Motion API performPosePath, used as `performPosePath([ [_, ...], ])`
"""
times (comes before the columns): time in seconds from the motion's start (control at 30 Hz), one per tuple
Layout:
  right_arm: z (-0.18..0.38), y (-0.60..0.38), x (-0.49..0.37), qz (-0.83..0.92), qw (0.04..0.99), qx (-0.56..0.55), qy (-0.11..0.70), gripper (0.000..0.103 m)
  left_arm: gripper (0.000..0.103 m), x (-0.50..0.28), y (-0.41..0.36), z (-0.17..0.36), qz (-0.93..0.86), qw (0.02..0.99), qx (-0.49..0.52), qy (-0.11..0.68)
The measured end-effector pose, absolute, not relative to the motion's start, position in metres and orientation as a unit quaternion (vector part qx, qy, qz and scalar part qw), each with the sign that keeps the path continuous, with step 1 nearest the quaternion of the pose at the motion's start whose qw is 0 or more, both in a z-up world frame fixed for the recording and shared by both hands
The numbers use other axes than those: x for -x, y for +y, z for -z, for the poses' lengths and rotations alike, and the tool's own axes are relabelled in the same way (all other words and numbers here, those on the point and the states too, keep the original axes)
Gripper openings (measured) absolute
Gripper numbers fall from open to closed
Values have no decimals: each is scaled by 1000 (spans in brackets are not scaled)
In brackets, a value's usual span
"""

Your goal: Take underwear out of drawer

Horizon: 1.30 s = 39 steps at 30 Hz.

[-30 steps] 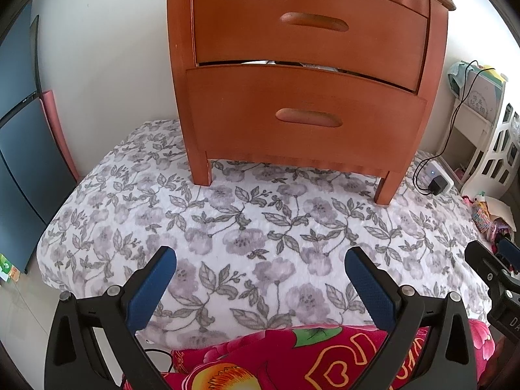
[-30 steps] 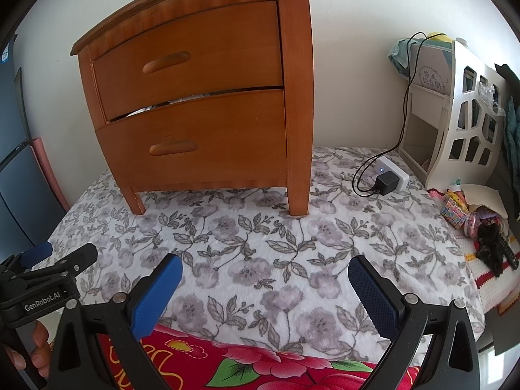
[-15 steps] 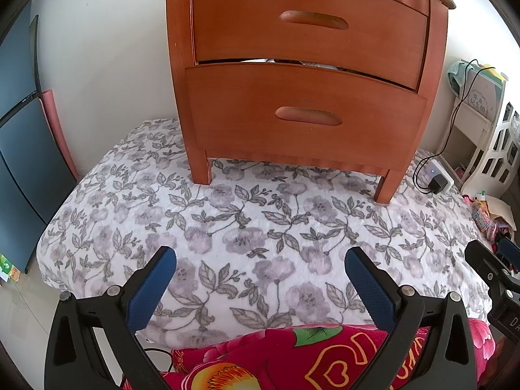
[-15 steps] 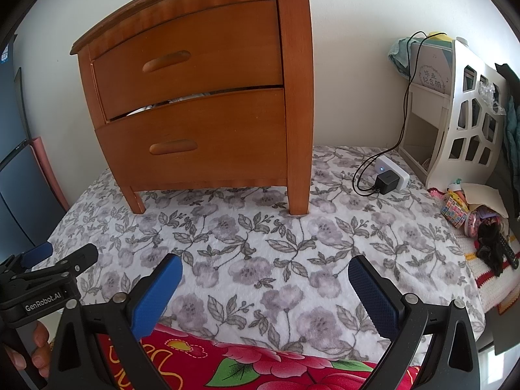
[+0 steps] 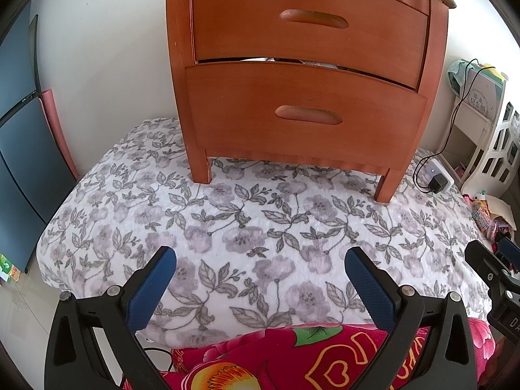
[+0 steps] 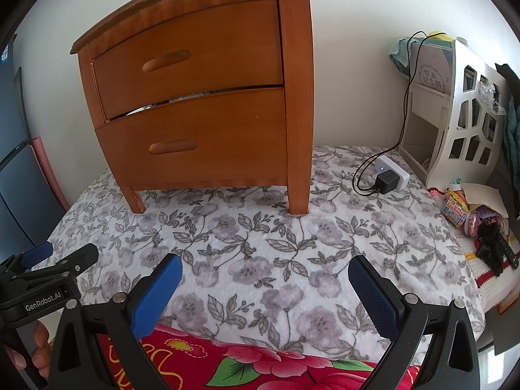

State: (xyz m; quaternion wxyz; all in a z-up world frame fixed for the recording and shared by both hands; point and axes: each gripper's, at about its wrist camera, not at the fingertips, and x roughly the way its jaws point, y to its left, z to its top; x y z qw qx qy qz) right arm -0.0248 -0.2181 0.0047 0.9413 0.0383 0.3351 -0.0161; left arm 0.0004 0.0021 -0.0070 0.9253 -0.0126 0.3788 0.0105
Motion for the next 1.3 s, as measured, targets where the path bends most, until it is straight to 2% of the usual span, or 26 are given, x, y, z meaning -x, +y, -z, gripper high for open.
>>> performPosePath([
  [0.53,-4,-217,24,15,940,-39,337,103,103,3,2,17,3,920,24,391],
  [0.77,-10,-225,9,-1,934,-59,352,103,103,-28,21,5,42,909,69,409],
  [1.0,-34,-224,-24,-25,941,-39,334,103,103,-68,56,-16,58,917,116,376],
  [1.13,-39,-219,-48,-51,943,-28,328,103,103,-89,71,-23,60,923,121,361],
  [1.3,-33,-218,-76,-77,932,-45,351,103,103,-119,83,-22,71,913,112,386],
])
